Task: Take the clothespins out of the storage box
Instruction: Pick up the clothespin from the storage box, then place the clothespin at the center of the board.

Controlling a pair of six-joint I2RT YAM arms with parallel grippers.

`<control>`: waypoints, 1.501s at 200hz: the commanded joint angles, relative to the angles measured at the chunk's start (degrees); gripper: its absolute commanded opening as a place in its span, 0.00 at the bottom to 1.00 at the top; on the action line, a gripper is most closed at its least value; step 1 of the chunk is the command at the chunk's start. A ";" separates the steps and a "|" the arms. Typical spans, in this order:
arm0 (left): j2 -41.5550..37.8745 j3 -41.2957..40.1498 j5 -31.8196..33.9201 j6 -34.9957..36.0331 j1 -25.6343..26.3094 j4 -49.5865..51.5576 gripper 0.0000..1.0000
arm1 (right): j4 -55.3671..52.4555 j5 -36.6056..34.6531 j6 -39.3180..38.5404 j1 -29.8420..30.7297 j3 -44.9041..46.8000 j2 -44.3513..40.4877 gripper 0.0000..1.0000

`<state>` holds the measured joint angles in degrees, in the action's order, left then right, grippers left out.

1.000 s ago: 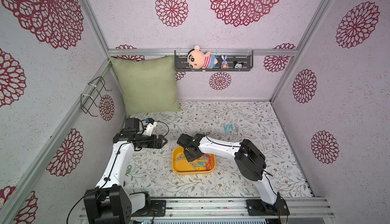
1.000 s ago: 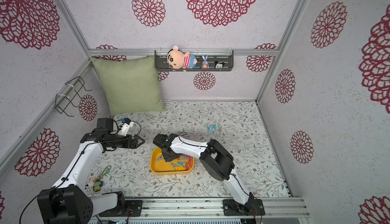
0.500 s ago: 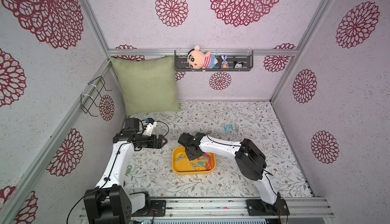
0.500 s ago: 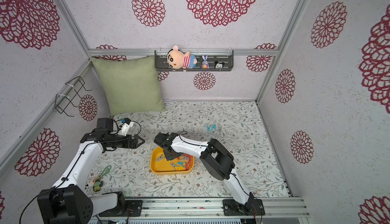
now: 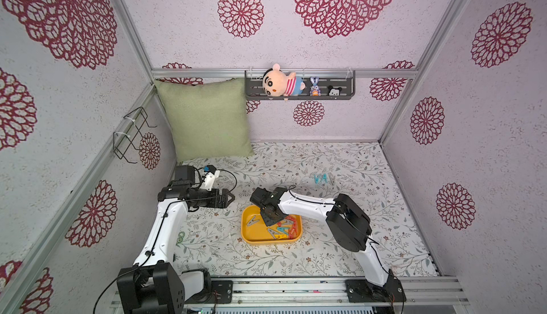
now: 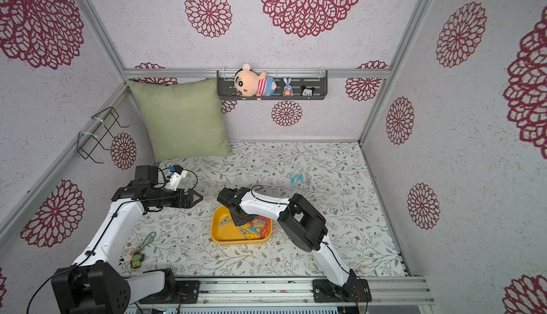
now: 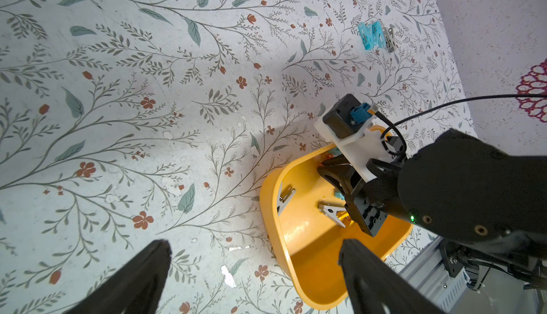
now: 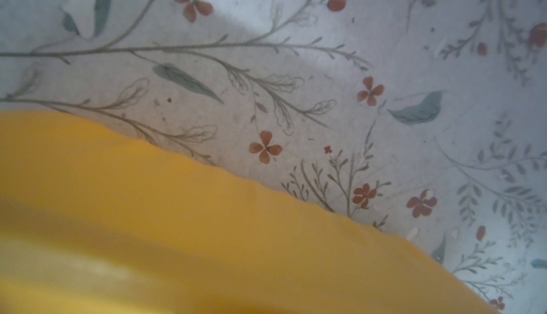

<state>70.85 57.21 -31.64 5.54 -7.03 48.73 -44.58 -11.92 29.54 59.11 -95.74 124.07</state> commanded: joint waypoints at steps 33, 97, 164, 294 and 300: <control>-0.98 0.36 -0.97 0.25 -0.70 -0.59 0.97 | -0.97 -0.39 0.86 -0.44 0.58 -2.37 0.00; -0.56 0.40 -1.24 0.26 -0.70 -0.50 0.97 | 0.15 1.29 3.89 -0.39 1.38 -10.59 0.00; -0.36 0.45 -0.93 0.26 -0.65 -0.48 0.98 | 3.65 5.89 7.58 -5.73 5.86 -22.81 0.00; -0.44 0.36 -1.01 0.26 -0.68 -0.63 0.97 | -1.09 0.07 -3.52 -46.12 12.12 -26.42 0.00; -0.34 0.36 -1.05 0.26 -0.62 -0.65 0.97 | -0.56 0.82 -4.17 -47.42 11.63 -25.53 0.00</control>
<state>70.83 57.21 -32.08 5.54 -7.07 48.73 -44.64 -9.56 29.91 16.62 -81.43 96.01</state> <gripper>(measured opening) 0.974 0.071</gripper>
